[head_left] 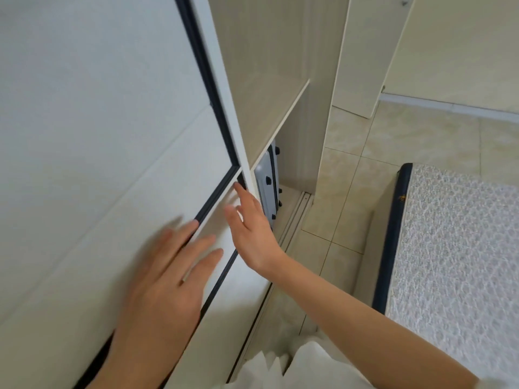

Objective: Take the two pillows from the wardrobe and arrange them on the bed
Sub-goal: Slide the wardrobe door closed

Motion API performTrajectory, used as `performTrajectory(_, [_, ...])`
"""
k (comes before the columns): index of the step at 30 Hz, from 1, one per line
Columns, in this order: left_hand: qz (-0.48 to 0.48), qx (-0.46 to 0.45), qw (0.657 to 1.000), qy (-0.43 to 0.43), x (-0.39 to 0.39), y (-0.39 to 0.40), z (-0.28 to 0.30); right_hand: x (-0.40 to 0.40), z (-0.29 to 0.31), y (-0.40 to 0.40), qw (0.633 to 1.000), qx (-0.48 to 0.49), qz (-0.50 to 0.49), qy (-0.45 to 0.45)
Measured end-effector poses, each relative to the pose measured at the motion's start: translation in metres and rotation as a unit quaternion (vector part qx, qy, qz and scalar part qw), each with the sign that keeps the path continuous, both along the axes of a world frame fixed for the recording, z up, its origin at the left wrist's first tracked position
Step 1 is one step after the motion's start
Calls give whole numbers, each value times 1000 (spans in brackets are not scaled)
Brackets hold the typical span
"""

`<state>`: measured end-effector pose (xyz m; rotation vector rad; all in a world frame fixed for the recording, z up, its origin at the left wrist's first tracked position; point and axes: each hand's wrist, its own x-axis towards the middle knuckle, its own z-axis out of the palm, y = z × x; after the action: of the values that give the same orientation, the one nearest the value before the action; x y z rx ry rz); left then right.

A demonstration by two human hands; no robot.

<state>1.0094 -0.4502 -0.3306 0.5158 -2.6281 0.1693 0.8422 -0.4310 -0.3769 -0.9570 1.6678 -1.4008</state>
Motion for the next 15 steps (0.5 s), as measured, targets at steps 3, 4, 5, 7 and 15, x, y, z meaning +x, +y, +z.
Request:
performTrajectory(3, [30, -53, 997, -50, 9, 1, 14, 17, 0, -4, 1000, -12, -6, -17])
performTrajectory(4, [31, -78, 994, -70, 9, 5, 15, 19, 0, -5, 999, -16, -17, -26])
performTrajectory(5, [33, -102, 990, -92, 11, 12, 14, 22, 0, -7, 999, -20, -27, -33])
performTrajectory(7, [53, -121, 984, -121, 11, 24, 12, 24, -1, -9, 998, -23, -41, -45])
performTrajectory(15, [272, -95, 946, -147, 38, 45, 3, 37, 3, -19, 994, -24, -85, -57])
